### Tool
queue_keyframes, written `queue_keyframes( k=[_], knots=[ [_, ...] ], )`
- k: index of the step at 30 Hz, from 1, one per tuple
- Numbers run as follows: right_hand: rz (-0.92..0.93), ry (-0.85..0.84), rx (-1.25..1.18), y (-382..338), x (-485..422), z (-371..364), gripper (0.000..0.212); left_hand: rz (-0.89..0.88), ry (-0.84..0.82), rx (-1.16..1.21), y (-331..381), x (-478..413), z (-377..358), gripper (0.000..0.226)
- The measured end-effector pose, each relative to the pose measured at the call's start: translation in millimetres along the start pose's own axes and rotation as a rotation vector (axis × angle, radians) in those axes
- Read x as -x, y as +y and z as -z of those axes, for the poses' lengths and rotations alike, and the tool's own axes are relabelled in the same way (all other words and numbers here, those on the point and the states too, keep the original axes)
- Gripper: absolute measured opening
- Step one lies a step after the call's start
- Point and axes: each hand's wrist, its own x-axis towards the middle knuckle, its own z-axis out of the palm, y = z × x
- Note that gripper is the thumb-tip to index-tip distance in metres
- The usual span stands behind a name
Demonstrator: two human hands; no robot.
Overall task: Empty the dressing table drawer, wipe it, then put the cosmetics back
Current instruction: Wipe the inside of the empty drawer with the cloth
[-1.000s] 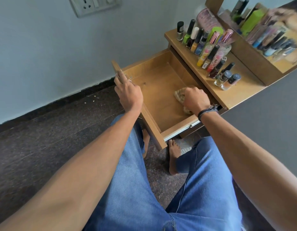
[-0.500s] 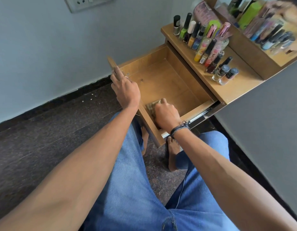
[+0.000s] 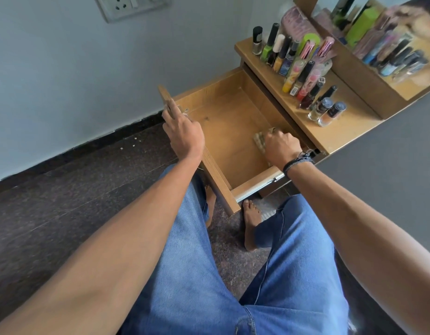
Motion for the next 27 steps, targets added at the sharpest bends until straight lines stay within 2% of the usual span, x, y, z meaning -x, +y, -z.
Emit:
queue_keyframes(
  k=[6,13,16,23,27],
  knots=[
    [-0.001,-0.054,-0.007,-30,8,-7,0.040,-0.008,0.002,-0.017,-1,-1,-1,0.055],
    [0.167,-0.056,-0.172,-69,37,-20,0.038,-0.005,0.000,-0.020,0,0,0,0.054],
    [0.159,-0.048,-0.214,-56,34,-17,0.041,-0.014,-0.005,-0.010,-1,0,0,0.054],
    [0.059,0.065,-0.163,13,1,4,0.028,-0.012,0.000,0.002,0,1,1,0.054],
    [0.045,0.111,-0.136,5,-2,-4,0.029,-0.014,-0.005,0.015,-1,0,0,0.053]
  ],
)
